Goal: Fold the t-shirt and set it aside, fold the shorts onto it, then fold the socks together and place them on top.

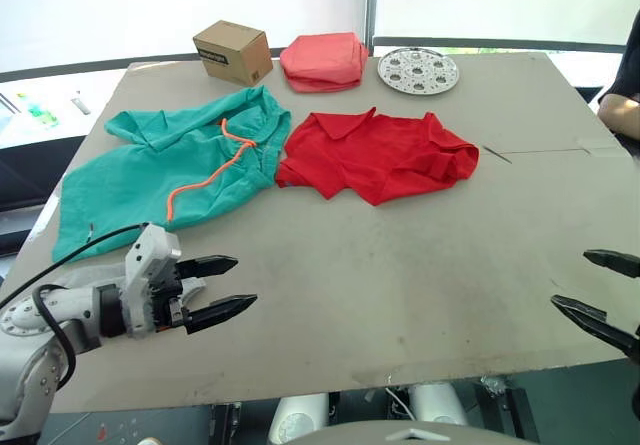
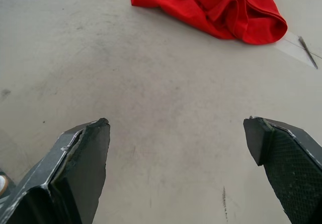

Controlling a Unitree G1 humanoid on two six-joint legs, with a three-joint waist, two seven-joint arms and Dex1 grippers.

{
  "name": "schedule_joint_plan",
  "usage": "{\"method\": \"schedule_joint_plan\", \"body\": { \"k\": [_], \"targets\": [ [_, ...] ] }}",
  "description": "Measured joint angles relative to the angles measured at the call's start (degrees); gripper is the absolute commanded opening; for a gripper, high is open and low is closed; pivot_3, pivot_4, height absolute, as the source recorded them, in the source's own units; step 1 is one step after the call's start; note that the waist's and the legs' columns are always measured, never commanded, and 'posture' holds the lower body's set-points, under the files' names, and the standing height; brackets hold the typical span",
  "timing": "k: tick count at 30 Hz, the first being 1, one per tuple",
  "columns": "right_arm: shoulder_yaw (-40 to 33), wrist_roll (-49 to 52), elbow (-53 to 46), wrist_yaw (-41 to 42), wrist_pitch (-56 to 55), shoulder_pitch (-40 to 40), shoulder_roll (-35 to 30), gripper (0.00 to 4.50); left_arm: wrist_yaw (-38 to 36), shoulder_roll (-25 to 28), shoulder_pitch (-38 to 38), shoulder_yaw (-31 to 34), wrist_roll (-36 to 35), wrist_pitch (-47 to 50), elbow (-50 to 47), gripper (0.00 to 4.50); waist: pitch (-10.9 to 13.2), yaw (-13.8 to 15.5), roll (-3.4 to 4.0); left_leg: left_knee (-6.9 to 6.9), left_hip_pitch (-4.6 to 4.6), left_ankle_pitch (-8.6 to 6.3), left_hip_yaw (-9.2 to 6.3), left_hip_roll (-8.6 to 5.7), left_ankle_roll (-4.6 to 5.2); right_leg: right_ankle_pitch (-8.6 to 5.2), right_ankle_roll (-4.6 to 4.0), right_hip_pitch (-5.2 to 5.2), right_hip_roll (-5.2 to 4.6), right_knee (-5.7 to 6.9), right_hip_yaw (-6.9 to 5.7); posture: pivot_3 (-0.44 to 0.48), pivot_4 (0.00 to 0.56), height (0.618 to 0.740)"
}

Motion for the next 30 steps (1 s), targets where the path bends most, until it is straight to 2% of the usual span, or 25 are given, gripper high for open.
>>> {"method": "schedule_joint_plan", "body": {
  "k": [2,6,9,12,16,19,25,30],
  "targets": [
    [0.03,-0.1,0.0,-0.01,-0.3,-0.09,0.02,4.5,0.17,-0.11,-0.56,-0.25,0.03,-0.07,0.24,4.46,0.0,0.02,0.0,0.01,0.0,0.0,0.0,-0.01,0.0,0.0,0.0,0.01,0.0,-0.01,0.0,0.0,0.15,0.736],
    [3.99,-0.09,-1.41,-1.86,-2.48,-3.32,2.21,4.5,6.06,-4.11,-11.48,-3.59,0.29,-0.3,3.6,4.46,-0.02,0.87,-0.04,0.13,-0.01,0.01,-0.01,-0.01,0.01,0.01,0.01,0.05,0.01,0.01,-0.01,0.0,0.15,0.736],
    [6.72,-0.1,-3.78,-3.52,-3.72,-4.55,3.21,4.5,9.14,-5.04,-14.96,-5.47,0.57,-0.13,4.66,4.46,-0.05,0.92,-0.09,0.23,-0.02,0.01,0.0,-0.01,0.01,0.02,0.01,0.07,0.03,0.05,0.0,0.0,0.15,0.736],
    [10.59,-0.45,-7.29,-6.56,-3.86,-6.63,3.78,4.5,14.47,-5.41,-19.86,-10.39,8.51,-4.18,6.37,4.46,-0.05,0.98,-0.11,0.24,-0.03,0.01,0.03,-0.02,0.01,0.02,0.01,0.09,0.07,0.07,0.01,0.0,0.15,0.736],
    [16.9,-0.34,-11.5,-10.56,-2.73,-11.46,3.66,4.5,14.92,-5.27,-29.3,-18.17,15.88,-9.36,12.61,4.46,-0.07,1.04,-0.15,0.3,-0.02,0.02,0.02,-0.03,0.01,0.03,0.01,0.13,0.13,0.12,-0.02,0.0,0.15,0.736],
    [22.81,-0.54,-12.69,-14.64,-0.57,-16.42,3.57,4.5,14.5,-6.32,-40.57,-24.93,23.16,-15.86,25.0,4.46,-0.07,1.22,-0.22,0.43,-0.07,0.08,-0.02,-0.05,0.13,0.04,-0.01,0.15,0.18,0.15,-0.09,0.0,0.15,0.736],
    [29.31,-0.85,-15.08,-21.37,2.16,-21.28,3.89,4.5,12.46,-9.78,-57.64,-32.31,33.57,-29.16,51.24,4.46,-0.11,1.02,-0.43,0.46,-0.14,0.17,0.06,-0.08,0.31,0.18,0.23,0.19,0.26,0.17,-0.07,0.0,0.15,0.736],
    [31.7,-2.47,-15.9,-24.1,2.81,-21.82,3.98,4.5,12.77,-12.28,-65.82,-35.6,39.58,-37.01,66.69,4.46,-0.08,0.88,-0.51,0.51,-0.16,0.18,0.13,-0.08,0.31,0.17,0.27,0.18,0.51,0.19,-0.08,0.0,0.15,0.736]
  ]
}}
